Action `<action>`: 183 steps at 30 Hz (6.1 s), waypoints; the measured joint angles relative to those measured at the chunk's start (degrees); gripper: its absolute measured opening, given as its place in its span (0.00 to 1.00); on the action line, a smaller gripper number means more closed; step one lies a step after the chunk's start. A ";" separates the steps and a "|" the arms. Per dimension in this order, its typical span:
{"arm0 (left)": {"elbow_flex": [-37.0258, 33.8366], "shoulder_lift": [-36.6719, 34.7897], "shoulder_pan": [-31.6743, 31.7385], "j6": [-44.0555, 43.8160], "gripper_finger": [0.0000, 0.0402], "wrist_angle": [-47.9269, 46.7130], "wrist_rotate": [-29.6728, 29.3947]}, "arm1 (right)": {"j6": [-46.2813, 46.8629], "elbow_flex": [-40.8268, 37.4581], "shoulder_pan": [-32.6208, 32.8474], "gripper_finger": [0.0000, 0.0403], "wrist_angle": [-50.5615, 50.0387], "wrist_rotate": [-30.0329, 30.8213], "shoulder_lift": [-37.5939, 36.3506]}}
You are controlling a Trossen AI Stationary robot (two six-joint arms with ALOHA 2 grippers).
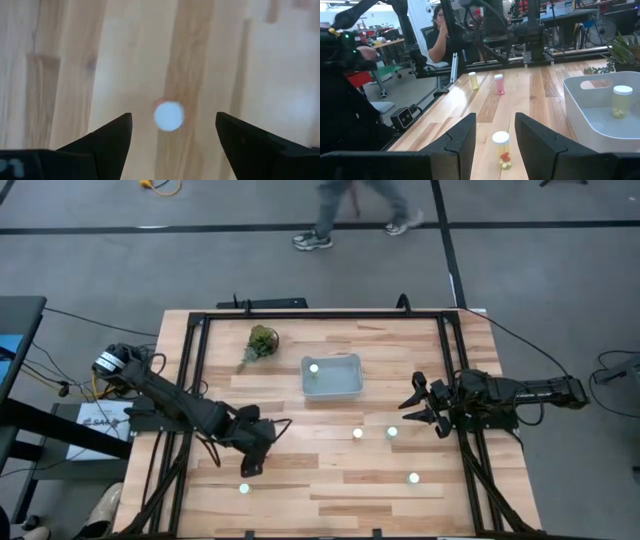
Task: Pick and place pill bottles into a basket
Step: Put the red pill bottle into the gray bin, then put the bottom yellow pill bottle into the gray bin
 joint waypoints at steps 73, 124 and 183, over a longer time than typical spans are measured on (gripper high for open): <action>3.24 -0.07 24.34 29.74 0.29 30.13 -13.70 | 0.01 0.02 0.00 0.32 0.00 0.00 0.00; 38.19 36.63 41.36 43.25 0.34 5.81 6.49 | -0.01 0.02 0.00 0.32 0.00 0.02 0.33; 38.15 16.39 -11.91 -28.25 0.52 -29.05 -6.95 | -0.01 0.02 0.00 0.32 -0.02 0.02 0.33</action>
